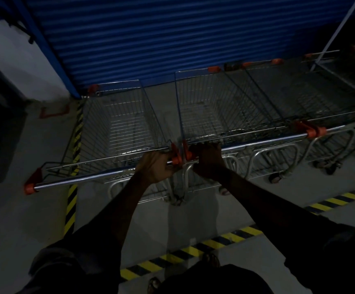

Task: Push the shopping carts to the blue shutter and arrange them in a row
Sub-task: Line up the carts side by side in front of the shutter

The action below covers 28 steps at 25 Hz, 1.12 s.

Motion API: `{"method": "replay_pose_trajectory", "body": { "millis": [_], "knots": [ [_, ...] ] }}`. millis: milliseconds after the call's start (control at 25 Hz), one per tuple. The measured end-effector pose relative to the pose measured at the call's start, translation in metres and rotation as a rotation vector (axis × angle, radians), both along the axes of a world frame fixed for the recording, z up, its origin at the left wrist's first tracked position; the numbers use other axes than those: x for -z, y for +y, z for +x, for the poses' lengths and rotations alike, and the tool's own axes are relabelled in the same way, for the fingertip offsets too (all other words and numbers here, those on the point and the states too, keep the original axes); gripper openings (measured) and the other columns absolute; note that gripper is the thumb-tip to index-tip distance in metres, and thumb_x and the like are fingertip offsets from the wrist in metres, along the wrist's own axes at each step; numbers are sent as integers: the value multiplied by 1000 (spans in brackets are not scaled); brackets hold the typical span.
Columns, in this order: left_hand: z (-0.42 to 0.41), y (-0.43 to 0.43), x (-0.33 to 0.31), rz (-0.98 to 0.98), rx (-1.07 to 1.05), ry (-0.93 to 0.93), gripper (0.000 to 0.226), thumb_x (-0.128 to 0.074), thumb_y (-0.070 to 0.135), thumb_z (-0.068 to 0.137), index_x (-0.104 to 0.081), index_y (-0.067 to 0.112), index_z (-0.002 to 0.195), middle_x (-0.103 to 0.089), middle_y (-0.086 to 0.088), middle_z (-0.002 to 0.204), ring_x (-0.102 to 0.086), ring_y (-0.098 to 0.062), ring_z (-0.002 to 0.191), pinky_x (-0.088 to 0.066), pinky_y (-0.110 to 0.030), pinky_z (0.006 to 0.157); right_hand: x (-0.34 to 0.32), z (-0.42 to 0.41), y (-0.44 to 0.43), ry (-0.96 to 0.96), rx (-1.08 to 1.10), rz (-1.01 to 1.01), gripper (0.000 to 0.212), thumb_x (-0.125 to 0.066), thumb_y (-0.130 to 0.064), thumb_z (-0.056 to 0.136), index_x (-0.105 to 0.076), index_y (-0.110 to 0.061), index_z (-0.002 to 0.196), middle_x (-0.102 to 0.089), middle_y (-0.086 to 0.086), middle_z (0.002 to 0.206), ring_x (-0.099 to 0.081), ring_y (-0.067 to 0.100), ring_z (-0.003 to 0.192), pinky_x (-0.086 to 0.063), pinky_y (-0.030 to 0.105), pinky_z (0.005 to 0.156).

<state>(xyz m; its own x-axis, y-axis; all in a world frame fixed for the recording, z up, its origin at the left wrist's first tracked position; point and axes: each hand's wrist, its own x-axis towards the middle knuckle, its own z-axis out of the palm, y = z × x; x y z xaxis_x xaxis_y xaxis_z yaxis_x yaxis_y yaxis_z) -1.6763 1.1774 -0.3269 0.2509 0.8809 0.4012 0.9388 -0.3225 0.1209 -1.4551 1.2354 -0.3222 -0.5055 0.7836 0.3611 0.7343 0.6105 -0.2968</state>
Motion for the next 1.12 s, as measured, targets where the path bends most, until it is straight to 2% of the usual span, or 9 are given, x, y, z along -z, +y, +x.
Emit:
{"method": "replay_pose_trajectory", "body": {
  "millis": [200,320,480,640,800,880,960,1080,1120],
  "knots": [
    [0,12,4,-27,-27,1,69,-36,85,85,-56,42,135,-74,9,114,-73,-19,93,-56,-30,69,-1,1,0,-11,-17,21,69,-92,-20,37,-76,-19,103,-75,5,96,-71,34,87,-47,52,84],
    [1,15,0,15,-15,23,63,-46,79,86,-61,39,132,-76,5,110,-74,-24,87,-54,-30,65,1,1,2,-16,-17,26,68,-94,-23,37,-75,-19,102,-74,5,93,-70,34,85,-48,52,82],
    [0,13,-5,62,1,23,71,-41,79,83,-63,33,133,-78,-2,96,-74,-30,74,-53,-31,59,3,0,2,-14,0,33,66,-93,-23,39,-75,-20,102,-74,2,93,-69,32,85,-46,49,84],
    [6,16,-2,13,25,-5,67,-40,76,87,-60,35,135,-77,-1,106,-74,-30,83,-57,-34,66,3,0,3,4,-8,30,67,-91,-21,38,-74,-20,103,-74,3,94,-70,33,87,-46,50,85],
    [5,20,3,13,65,-40,71,-36,82,90,-57,34,138,-76,-1,109,-74,-26,91,-57,-36,71,2,-2,3,-29,-5,54,69,-95,-29,37,-73,-22,101,-73,1,91,-69,31,82,-49,49,80],
    [5,15,2,39,51,-9,67,-44,77,90,-59,32,137,-76,1,110,-73,-25,90,-56,-33,69,2,-2,3,-21,-2,59,69,-96,-31,37,-74,-24,101,-73,0,92,-69,30,83,-47,47,82],
    [4,10,1,57,27,2,60,-51,73,90,-61,32,133,-76,1,108,-73,-25,87,-54,-30,67,0,-1,1,-8,-9,64,65,-91,-28,39,-75,-23,101,-74,1,93,-70,32,85,-47,49,84],
    [6,5,-2,26,28,-19,63,-45,75,92,-57,32,135,-76,-2,104,-73,-26,86,-56,-31,70,-5,0,-2,18,-46,98,61,-72,-30,41,-76,-18,100,-75,6,93,-71,35,84,-49,55,80],
    [6,5,0,36,43,-17,61,-50,73,92,-57,30,135,-76,-2,103,-73,-26,85,-55,-29,70,-5,1,-3,13,-50,100,62,-68,-30,41,-75,-17,101,-75,7,94,-72,36,83,-50,56,79]
  ]
}}
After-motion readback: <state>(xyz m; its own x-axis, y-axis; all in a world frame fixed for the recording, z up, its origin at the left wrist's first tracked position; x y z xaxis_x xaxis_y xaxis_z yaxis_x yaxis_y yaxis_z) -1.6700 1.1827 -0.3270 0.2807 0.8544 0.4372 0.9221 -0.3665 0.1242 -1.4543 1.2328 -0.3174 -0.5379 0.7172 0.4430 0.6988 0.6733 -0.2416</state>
